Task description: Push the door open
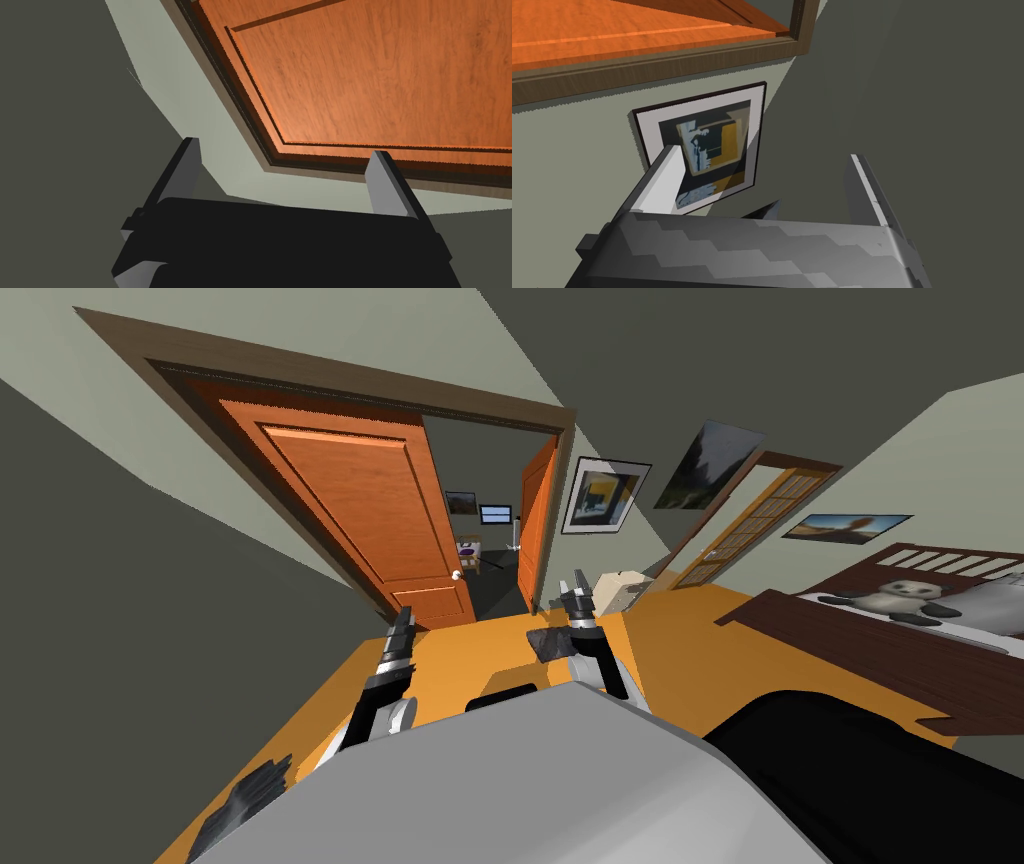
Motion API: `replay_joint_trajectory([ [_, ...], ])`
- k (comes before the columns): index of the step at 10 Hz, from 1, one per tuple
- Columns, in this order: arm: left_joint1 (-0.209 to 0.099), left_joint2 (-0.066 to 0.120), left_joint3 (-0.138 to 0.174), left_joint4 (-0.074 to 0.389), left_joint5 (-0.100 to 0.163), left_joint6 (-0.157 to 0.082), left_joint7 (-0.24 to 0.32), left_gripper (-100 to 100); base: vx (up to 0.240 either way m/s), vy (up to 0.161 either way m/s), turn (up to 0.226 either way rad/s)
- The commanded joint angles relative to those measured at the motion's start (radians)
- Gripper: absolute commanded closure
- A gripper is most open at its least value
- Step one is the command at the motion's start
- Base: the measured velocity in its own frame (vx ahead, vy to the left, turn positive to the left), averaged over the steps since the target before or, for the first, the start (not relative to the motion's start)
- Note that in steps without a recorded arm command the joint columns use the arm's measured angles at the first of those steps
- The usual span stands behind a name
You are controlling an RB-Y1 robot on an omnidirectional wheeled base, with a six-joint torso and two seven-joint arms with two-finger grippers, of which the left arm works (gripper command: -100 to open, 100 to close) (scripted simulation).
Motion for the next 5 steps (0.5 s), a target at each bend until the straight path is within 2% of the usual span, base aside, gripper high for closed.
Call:
replay_joint_trajectory([
  [1,-0.012,0.010,-0.004,0.036,0.009,-0.011,-0.031,-100,0.087,-0.003,-0.044],
  [5,-0.046,0.034,-0.013,0.143,0.031,-0.048,-0.106,-100,0.092,0.007,-0.034],
])
